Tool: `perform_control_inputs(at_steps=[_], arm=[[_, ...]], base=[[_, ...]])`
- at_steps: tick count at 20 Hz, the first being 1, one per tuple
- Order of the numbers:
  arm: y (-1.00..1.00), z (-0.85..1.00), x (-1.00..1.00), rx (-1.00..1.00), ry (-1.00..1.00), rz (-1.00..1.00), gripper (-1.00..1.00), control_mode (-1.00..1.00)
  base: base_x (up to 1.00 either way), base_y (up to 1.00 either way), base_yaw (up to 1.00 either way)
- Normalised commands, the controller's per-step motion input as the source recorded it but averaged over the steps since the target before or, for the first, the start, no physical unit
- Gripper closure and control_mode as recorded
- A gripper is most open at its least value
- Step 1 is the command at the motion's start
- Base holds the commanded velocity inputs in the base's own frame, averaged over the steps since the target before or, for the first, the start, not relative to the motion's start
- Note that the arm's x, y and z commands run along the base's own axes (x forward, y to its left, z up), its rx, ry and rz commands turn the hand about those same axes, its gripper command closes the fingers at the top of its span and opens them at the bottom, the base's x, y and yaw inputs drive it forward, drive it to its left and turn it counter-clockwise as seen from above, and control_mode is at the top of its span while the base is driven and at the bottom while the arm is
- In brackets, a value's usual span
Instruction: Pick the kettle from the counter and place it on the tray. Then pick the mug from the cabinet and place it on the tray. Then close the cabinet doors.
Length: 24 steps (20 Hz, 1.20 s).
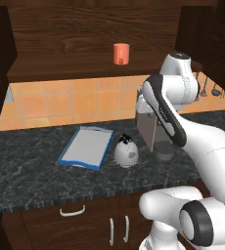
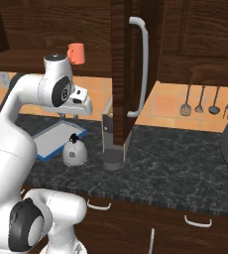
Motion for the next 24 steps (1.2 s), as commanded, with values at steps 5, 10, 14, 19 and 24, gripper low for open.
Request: perform_control_inputs(at_steps=[5, 10, 14, 19, 24], arm=[[0.00, -0.14, -0.32, 0.00, -0.02, 0.00, -1.00, -1.00], [0.17, -0.44, -0.48, 0.03, -0.03, 0.00, -1.00, -1.00], [0.41, -0.64, 0.04, 0.00, 0.03, 0.02, -1.00, -1.00], [0.35, -0.38, 0.45, -0.05, -0.01, 0.09, -1.00, -1.00], [0.04, -0.22, 0.55, 0.00, 0.00, 0.06, -1.00, -1.00]], base=[[0.00, 0.00, 0.00], [0.00, 0.00, 0.00], [0.00, 0.00, 0.00], [0.00, 0.00, 0.00], [0.00, 0.00, 0.00]])
